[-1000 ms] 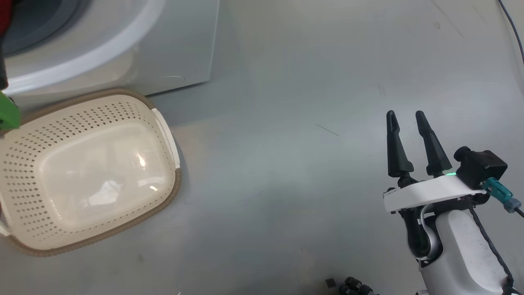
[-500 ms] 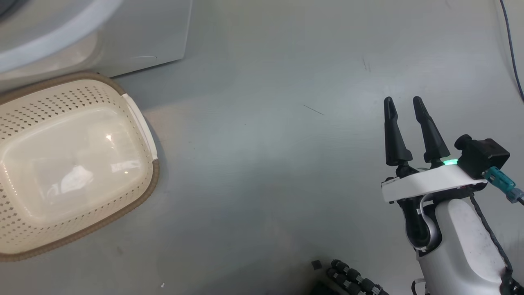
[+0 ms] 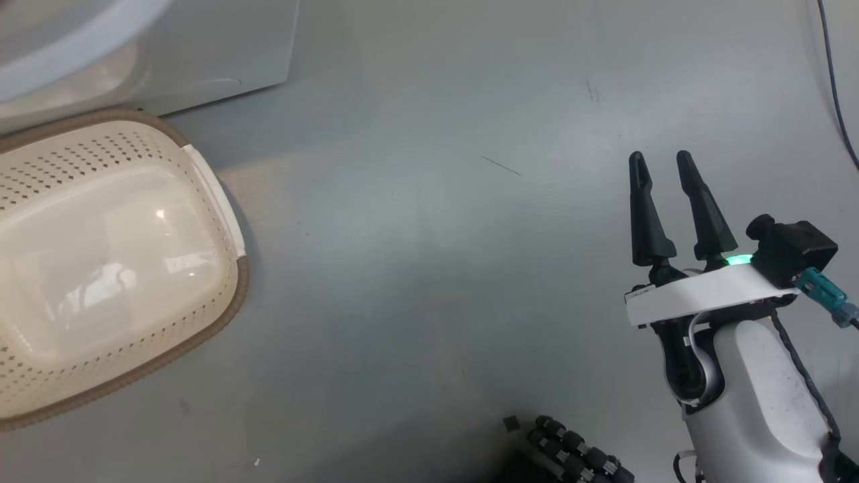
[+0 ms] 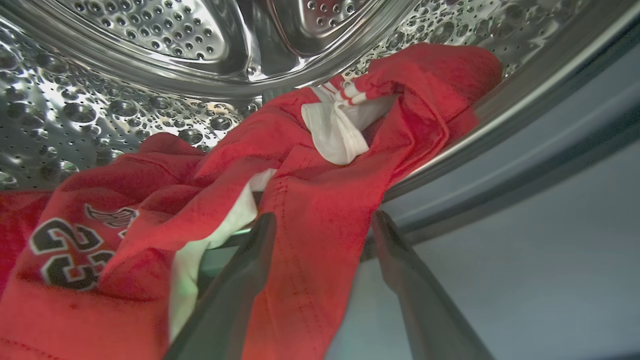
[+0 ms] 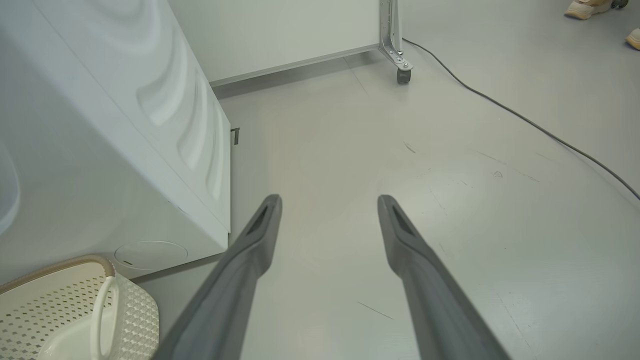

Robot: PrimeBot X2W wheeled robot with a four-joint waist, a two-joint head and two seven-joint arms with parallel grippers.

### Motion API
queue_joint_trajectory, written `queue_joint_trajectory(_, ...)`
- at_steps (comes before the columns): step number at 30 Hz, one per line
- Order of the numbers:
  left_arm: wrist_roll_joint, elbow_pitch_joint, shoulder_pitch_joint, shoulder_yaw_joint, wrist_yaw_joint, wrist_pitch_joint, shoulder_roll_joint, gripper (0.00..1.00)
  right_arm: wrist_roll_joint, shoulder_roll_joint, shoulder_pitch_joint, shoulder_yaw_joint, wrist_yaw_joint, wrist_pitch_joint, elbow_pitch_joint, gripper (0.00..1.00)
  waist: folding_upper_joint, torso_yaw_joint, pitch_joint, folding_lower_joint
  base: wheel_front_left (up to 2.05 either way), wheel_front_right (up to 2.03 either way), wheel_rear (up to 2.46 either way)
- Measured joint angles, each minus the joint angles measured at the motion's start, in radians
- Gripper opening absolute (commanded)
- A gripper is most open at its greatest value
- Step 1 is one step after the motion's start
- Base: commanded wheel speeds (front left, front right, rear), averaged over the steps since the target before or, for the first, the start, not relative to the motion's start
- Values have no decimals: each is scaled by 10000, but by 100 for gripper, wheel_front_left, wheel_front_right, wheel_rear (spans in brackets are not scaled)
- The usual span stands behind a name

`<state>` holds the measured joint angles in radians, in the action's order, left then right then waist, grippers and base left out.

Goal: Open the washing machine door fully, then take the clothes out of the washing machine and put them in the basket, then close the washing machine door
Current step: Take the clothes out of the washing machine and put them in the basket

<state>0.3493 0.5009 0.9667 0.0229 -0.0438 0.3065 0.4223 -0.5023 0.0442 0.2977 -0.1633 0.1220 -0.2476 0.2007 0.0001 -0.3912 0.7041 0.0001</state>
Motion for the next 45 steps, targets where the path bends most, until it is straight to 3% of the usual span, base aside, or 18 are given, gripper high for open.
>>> queue_joint_trajectory(24,111,1638,1425,54,-209,33,-178,100,0,-40,223,-98,0,-2,-13,100,0,-58,412,-1,0,0,0)
queue_joint_trajectory(25,138,1693,1457,48,-244,33,-186,82,0,-38,224,-98,0,-2,-13,100,0,-52,419,-1,0,0,0)
queue_joint_trajectory(26,184,1732,1486,54,-261,33,-190,30,0,-40,226,-102,0,-2,-13,100,0,-44,425,-1,0,0,0)
queue_joint_trajectory(27,211,1768,1510,58,-311,33,-196,0,0,-40,227,-104,0,0,-13,100,0,-35,430,-1,0,0,0)
queue_joint_trajectory(45,313,2688,1613,201,-487,-1045,-640,0,63,-40,242,27,0,-2,56,100,0,362,90,-1,0,0,0)
